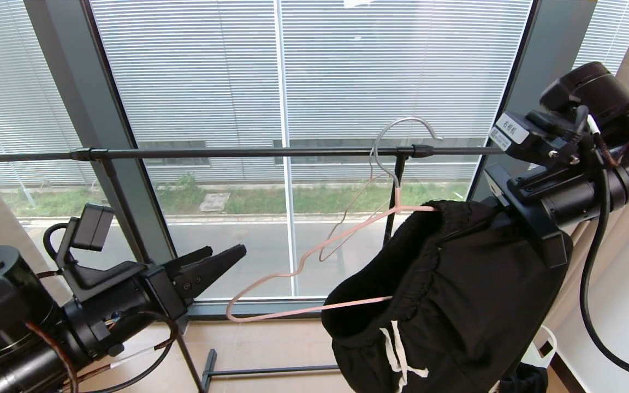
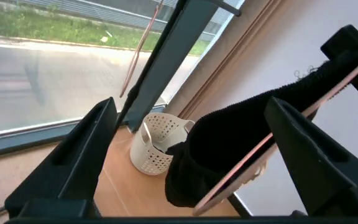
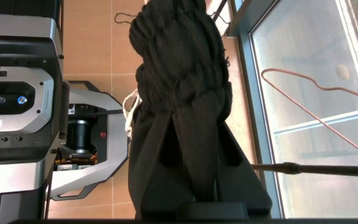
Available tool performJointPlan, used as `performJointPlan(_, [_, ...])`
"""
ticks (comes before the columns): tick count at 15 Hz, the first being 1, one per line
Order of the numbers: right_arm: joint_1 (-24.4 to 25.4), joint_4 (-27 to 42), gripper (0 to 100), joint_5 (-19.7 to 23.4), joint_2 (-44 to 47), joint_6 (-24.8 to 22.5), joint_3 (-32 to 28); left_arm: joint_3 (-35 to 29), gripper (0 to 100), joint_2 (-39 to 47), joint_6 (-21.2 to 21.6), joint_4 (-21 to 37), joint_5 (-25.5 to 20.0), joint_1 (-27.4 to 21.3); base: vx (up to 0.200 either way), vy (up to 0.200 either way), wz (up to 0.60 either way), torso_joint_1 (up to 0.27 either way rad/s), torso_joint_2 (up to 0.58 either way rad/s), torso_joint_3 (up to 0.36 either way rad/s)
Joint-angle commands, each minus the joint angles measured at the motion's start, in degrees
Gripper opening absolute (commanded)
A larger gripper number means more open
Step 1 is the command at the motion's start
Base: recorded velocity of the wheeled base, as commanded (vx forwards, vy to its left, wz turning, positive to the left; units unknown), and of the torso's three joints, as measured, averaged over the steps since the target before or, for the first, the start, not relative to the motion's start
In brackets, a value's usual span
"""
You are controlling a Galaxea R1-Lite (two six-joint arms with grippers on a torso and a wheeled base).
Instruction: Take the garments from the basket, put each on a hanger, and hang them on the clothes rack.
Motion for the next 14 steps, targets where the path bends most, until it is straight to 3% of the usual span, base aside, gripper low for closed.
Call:
performJointPlan(1, [-0.6,-0.1,0,1.4,-0.8,0.0,0.1,-4.8,100,8.2,-3.8,4.3,-1.6,2.4,0.000,0.000,0.00,0.000,0.00,0.000])
performJointPlan(3, [-0.6,-0.3,0,2.9,-0.8,0.0,0.1,-7.9,100,14.5,-5.5,5.4,-2.8,1.3,0.000,0.000,0.00,0.000,0.00,0.000])
performJointPlan(6, [-0.6,-2.2,0,4.1,-0.6,0.0,-0.1,-12.1,100,15.2,-12.3,8.9,-10.9,-0.5,0.000,0.000,0.00,0.000,0.00,0.000])
performJointPlan(11, [-0.6,-3.9,0,6.4,-0.4,0.1,-0.5,-13.2,100,17.3,-12.6,9.7,-11.4,-4.9,0.000,0.000,0.00,0.000,0.00,0.000])
performJointPlan(14, [-0.6,-4.0,0,6.8,-0.7,0.3,-0.5,-13.1,100,17.4,-13.1,9.6,-11.9,-4.5,0.000,0.000,0.00,0.000,0.00,0.000])
